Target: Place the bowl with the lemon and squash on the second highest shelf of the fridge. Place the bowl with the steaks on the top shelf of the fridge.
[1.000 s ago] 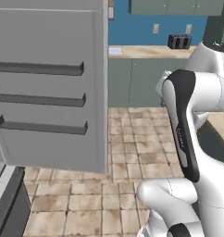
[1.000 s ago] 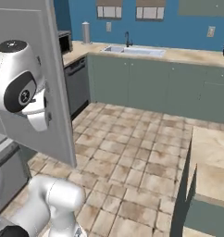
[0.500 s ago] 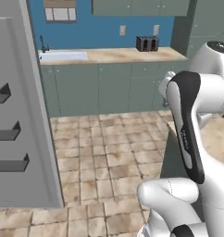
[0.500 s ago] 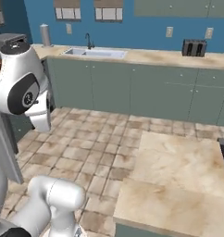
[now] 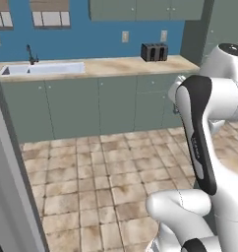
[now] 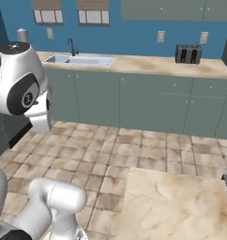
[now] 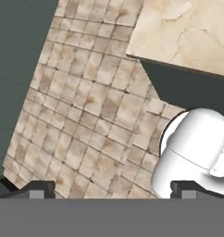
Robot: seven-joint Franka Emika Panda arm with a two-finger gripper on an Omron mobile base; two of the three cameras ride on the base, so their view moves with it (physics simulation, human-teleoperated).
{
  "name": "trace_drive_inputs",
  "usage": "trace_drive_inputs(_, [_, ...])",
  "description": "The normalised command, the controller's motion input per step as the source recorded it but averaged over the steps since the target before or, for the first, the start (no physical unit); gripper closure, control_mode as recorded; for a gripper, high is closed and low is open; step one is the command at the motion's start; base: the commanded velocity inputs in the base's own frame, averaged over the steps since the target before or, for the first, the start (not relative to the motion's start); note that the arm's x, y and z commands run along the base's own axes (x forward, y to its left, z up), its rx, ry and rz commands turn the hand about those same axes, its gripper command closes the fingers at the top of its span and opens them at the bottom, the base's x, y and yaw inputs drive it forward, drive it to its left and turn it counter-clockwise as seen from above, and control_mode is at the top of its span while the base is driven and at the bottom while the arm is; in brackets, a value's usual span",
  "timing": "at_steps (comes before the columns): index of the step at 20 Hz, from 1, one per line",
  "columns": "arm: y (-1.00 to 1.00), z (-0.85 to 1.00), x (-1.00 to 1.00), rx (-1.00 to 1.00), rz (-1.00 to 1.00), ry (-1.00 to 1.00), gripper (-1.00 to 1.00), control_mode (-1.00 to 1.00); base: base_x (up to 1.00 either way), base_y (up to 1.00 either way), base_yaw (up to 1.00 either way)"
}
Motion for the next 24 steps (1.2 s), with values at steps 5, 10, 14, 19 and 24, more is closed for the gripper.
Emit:
trace_drive_inputs(5, [0.0,0.0,0.0,0.0,0.0,0.0,-1.0,1.0,1.0,0.0,-0.01])
trace_drive_inputs(10, [0.0,0.0,0.0,0.0,0.0,0.0,-1.0,1.0,1.0,0.04,0.0])
trace_drive_inputs(14, [0.0,0.0,0.0,0.0,0.0,0.0,-1.0,1.0,1.0,0.1,0.09])
trace_drive_inputs(19, [0.0,0.0,0.0,0.0,0.0,0.0,-1.0,1.0,1.0,0.08,0.48])
trace_drive_inputs(24, [0.0,0.0,0.0,0.0,0.0,0.0,-1.0,1.0,0.98,0.0,0.74])
